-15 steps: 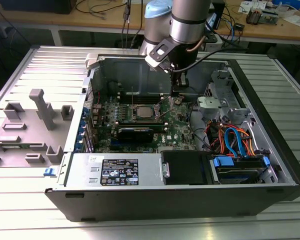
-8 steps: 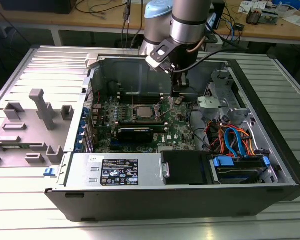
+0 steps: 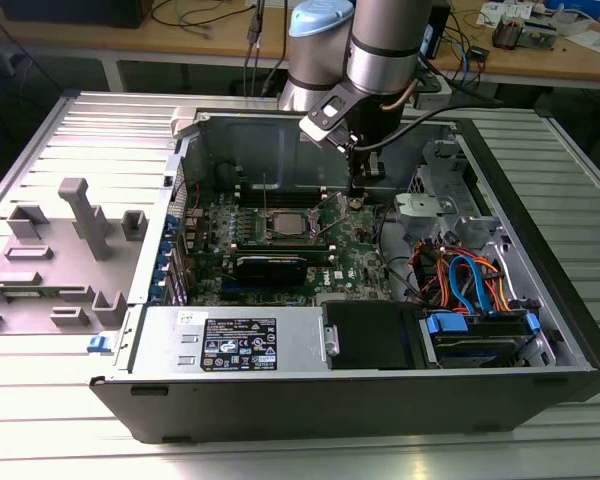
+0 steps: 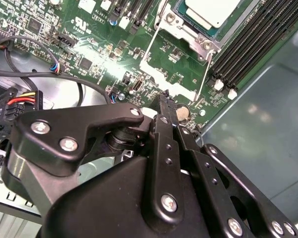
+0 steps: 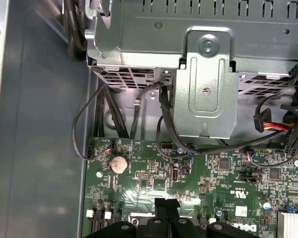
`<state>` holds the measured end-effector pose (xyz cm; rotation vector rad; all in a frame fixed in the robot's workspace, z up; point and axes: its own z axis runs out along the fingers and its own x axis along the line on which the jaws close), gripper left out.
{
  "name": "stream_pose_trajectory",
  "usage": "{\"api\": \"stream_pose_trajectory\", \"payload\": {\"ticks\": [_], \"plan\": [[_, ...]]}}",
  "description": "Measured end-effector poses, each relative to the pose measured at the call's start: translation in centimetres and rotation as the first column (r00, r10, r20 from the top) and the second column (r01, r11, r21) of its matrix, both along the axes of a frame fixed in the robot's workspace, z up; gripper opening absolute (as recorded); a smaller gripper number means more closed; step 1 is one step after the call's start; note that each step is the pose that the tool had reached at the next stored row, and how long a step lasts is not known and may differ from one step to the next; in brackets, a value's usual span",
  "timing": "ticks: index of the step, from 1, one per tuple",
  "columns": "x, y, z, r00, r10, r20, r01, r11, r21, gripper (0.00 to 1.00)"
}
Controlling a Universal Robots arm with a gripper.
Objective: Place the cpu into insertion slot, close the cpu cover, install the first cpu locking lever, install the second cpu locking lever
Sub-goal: 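Close the cpu cover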
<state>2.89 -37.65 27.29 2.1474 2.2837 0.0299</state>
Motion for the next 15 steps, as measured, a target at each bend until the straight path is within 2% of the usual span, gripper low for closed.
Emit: {"api": "stream_pose_trajectory", "payload": {"ticks": [15], "plan": [[0.26, 0.00, -0.08, 1.0000, 0.000, 0.0000, 0.000, 1.0000, -0.0002, 0.11]]}}
